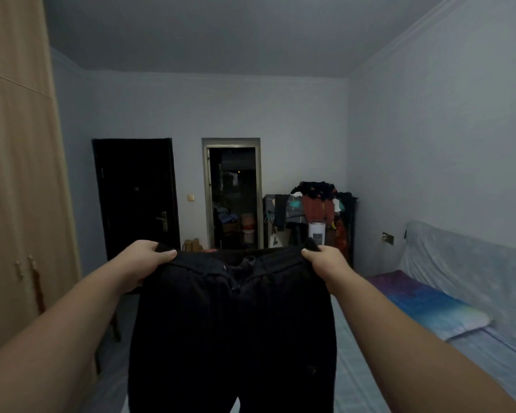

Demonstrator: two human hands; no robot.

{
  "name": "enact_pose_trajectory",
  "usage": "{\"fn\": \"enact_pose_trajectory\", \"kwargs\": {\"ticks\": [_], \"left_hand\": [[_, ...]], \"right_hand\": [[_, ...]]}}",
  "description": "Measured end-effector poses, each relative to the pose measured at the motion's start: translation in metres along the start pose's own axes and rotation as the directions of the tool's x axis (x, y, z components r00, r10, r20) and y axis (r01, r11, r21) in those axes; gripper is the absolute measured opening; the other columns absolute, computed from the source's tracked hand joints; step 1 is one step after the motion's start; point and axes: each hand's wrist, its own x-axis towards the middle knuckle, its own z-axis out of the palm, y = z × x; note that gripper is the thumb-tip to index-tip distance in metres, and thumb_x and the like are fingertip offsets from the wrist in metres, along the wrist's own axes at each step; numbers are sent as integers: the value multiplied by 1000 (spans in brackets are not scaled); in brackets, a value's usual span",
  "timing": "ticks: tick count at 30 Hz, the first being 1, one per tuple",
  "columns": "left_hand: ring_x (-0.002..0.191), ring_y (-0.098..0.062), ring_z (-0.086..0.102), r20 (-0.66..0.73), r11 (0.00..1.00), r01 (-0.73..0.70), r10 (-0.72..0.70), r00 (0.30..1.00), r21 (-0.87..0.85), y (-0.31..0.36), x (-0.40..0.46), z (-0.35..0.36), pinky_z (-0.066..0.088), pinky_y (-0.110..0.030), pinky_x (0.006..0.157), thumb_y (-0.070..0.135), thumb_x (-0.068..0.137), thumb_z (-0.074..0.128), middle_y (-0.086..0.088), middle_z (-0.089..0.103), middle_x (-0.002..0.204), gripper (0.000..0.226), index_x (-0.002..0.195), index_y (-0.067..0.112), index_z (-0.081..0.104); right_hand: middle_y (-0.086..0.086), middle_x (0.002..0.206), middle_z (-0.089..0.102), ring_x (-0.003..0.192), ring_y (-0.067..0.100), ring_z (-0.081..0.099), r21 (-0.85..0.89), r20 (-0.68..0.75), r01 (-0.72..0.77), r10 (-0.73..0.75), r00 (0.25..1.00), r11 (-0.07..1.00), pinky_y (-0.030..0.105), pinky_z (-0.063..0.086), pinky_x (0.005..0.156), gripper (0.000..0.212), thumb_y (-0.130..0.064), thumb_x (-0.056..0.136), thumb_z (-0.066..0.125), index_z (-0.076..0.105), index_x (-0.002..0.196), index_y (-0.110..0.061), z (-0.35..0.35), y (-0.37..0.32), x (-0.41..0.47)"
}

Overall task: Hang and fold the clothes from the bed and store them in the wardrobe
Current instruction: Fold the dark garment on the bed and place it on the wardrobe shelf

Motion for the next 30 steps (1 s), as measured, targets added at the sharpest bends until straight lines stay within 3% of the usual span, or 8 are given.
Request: {"fn": "enact_pose_trajectory", "kwargs": {"ticks": [5, 12, 15, 18, 21, 23, 26, 30], "left_hand": [[81, -32, 69, 14, 956, 94, -93, 996, -279, 18, -7, 22, 57, -31, 52, 12, 99, 60, -23, 70, 96, 21, 107, -6, 65], [94, -31, 71, -68, 943, -165, 152, 986, -290, 34, -23, 69, 60, -44, 83, 19, 101, 57, -17, 72, 102, 22, 114, 3, 65], [98, -24, 71, -116, 938, -260, 239, 964, -231, 33, -27, 92, 57, -47, 92, 22, 99, 60, -9, 73, 105, 24, 118, 10, 66], [105, -21, 68, 5, 923, -209, 222, 975, -322, 28, -34, 108, 56, -47, 93, 44, 91, 67, -4, 70, 117, 48, 131, 21, 57], [109, -16, 63, 4, 931, -204, 215, 977, -301, 21, -35, 115, 55, -42, 94, 53, 79, 76, 5, 65, 121, 69, 136, 29, 48], [101, -9, 63, -101, 925, -258, 239, 966, -280, 20, -33, 111, 53, -33, 86, 29, 86, 76, 10, 64, 108, 45, 124, 27, 53], [100, -16, 64, -236, 911, -320, 262, 936, -261, 21, -29, 95, 52, -32, 83, 7, 93, 65, 11, 64, 99, 31, 115, 26, 56], [91, -4, 68, -178, 860, -376, 334, 926, -344, 27, -31, 69, 54, -16, 68, 1, 95, 60, 4, 68, 106, 30, 119, 19, 60]], "right_hand": [[10, 97, 71, 92, 30, 67, -3, -7, 17, -17, 1000, 1000, 45, 57, 89, 21, -33, 94, 65, 68, 86, -14, 21, -14, -12], [14, 106, 76, 97, 32, 74, 388, 340, -58, -84, 937, 920, 52, 58, 91, 31, -35, 97, 64, 69, 115, -9, 56, -32, -51], [10, 109, 76, 101, 30, 73, 383, 417, -60, -115, 902, 922, 50, 57, 93, 35, -42, 99, 57, 67, 119, -16, 78, -33, -62], [10, 123, 70, 116, 29, 65, 464, 520, -232, -52, 852, 855, 51, 48, 106, 53, -57, 96, 54, 60, 134, -20, 96, -30, -77], [9, 142, 53, 138, 27, 46, 589, 594, -327, -123, 795, 739, 37, 43, 105, 63, -56, 104, 34, 39, 152, -16, 100, -27, -81], [11, 149, 49, 144, 25, 39, 631, 584, -315, -167, 795, 709, 32, 43, 105, 66, -54, 105, 27, 36, 153, -9, 92, -22, -77], [8, 133, 65, 132, 21, 54, 638, 555, -270, -186, 811, 721, 37, 43, 110, 63, -52, 106, 27, 57, 137, -6, 76, -14, -71], [10, 119, 69, 112, 25, 66, 416, 192, 132, -229, 954, 900, 34, 54, 86, 22, -11, 104, 46, 65, 114, -15, 59, -13, -56]]}}
